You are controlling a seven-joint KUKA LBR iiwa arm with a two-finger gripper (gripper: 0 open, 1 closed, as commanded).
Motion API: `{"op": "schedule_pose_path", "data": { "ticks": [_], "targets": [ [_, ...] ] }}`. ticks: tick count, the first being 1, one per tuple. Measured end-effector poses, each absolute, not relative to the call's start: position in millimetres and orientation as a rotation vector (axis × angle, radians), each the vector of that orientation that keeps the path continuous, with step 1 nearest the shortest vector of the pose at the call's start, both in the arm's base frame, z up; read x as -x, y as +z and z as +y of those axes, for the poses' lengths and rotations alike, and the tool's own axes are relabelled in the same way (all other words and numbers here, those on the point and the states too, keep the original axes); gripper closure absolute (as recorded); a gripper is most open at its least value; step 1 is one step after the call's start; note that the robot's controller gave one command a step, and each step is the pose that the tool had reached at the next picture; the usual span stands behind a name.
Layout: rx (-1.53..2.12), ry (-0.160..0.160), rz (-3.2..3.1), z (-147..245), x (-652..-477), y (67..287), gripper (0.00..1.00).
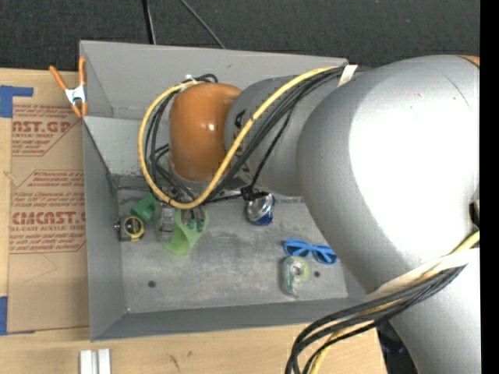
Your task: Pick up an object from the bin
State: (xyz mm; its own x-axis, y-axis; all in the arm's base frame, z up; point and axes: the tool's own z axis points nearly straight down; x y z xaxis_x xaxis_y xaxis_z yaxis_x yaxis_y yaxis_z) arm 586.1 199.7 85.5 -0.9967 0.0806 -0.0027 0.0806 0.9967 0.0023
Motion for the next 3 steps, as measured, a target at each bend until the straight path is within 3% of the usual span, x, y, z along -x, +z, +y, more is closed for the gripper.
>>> {"op": "schedule_pose_path", "data": {
  "ticks": [1,2,3],
  "targets": [
    [-0.126,0.003,3.139,199.8,-585.2,85.1,0.0],
    [-0.126,0.004,3.137,200.0,-585.9,85.4,1.0],
    [-0.126,0.003,3.139,199.9,-585.2,85.1,0.0]
  ]
}}
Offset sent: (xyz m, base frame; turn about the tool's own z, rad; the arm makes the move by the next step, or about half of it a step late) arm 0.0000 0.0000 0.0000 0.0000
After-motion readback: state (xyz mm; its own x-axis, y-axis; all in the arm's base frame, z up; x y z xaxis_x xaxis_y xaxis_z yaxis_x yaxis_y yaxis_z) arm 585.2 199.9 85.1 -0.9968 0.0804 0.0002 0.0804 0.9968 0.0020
